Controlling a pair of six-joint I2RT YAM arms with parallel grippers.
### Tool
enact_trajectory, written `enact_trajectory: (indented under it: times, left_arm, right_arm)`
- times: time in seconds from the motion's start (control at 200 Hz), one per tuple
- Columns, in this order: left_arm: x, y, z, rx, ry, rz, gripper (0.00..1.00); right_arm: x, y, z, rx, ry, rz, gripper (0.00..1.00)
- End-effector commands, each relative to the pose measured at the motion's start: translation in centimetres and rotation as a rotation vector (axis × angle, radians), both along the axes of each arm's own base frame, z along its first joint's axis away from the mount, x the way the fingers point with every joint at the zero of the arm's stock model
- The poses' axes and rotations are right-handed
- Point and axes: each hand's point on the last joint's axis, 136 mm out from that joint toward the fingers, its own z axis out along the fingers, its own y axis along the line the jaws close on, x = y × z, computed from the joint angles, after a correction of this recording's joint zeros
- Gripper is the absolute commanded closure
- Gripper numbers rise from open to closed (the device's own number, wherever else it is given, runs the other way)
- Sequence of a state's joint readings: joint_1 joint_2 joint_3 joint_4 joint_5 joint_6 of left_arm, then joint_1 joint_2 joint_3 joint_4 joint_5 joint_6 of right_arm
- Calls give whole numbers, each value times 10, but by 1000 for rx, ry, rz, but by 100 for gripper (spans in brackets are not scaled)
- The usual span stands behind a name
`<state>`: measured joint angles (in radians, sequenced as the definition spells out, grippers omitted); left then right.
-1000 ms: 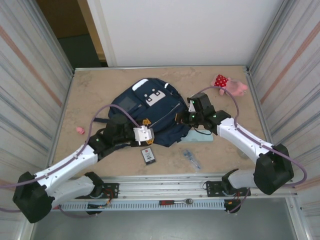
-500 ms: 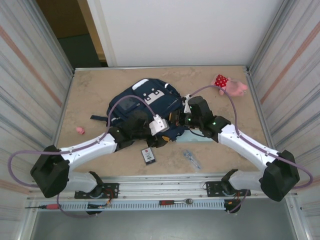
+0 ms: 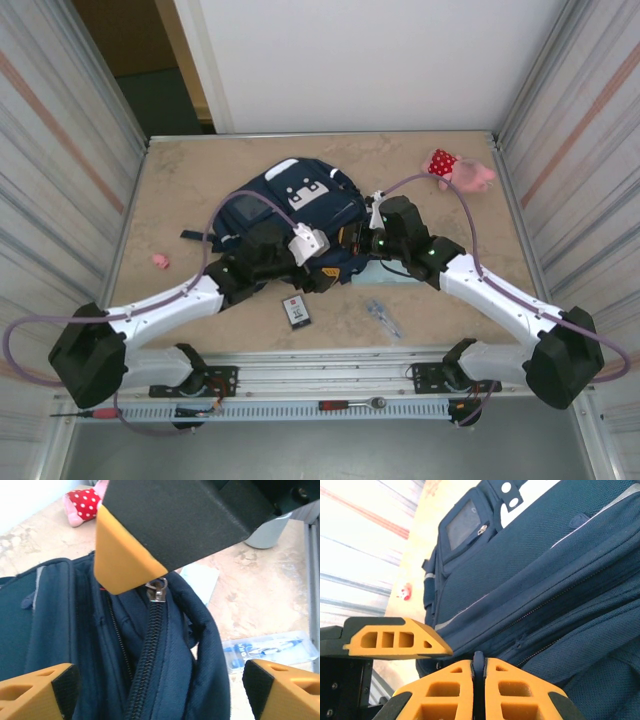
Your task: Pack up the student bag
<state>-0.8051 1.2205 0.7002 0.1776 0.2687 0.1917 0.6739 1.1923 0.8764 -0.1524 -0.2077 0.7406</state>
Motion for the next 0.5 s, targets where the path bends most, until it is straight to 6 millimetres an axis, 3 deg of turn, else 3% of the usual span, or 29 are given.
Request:
enact_trajectory:
  times: [0.0,0.12,0.25,0.371,0.496]
  left_arm:
    - [10,4,-2,35,-72,27,13]
    - [15,-9,-5,35,-64,-8,23]
    - [22,-15,-8,39,-64,-8,63]
    - [22,-4,-9,38,-48,-36,97]
    - [26,18,-3,-4,-24,-50,100]
  right_arm:
    - [-2,11,42,111,-99,55,100]
    - [-3,14,45,126,-98,68,100]
    - [-4,9,42,108,-83,60,100]
    - [-2,-10,17,63,14,21,100]
    - [-4,-16,7,90,74,38,94]
